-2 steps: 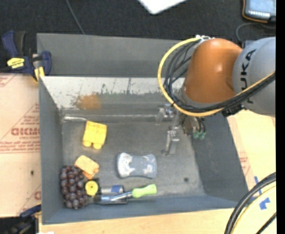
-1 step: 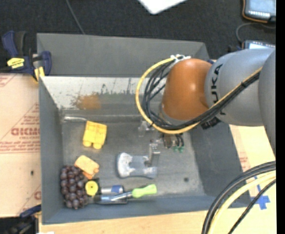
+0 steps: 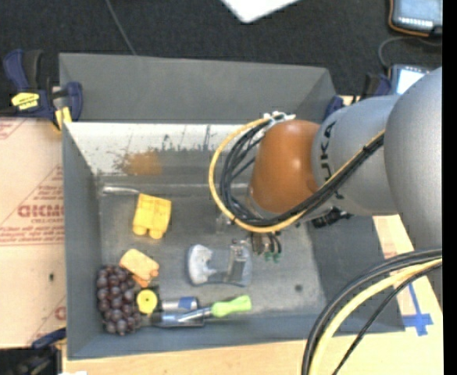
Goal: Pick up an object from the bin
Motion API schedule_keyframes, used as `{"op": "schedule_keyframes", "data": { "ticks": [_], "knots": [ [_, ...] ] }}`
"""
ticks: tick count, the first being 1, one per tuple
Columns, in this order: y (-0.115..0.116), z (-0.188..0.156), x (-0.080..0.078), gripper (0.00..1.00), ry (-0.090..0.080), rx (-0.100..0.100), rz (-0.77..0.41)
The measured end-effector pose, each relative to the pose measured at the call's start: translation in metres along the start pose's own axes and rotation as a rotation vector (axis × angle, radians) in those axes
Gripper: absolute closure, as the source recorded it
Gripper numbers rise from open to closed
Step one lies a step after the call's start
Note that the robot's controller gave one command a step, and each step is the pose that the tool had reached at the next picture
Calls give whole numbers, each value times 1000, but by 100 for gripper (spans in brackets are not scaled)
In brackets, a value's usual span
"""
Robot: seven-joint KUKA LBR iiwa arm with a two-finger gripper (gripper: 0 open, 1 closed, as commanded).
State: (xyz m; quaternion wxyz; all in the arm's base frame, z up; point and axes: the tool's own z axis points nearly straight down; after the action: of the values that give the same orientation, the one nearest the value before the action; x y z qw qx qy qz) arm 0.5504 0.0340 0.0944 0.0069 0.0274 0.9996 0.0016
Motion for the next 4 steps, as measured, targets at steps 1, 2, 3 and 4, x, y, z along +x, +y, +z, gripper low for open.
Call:
{"op": "schedule_keyframes", "data": {
  "ticks": [1,2,3,4],
  "knots": [
    [-3,28,4,0,8,3,-8],
    [15,21,17,100,1,0,-304],
    [15,21,17,100,2,0,-303],
    [15,-12,22,100,8,0,-305]
  ]
}}
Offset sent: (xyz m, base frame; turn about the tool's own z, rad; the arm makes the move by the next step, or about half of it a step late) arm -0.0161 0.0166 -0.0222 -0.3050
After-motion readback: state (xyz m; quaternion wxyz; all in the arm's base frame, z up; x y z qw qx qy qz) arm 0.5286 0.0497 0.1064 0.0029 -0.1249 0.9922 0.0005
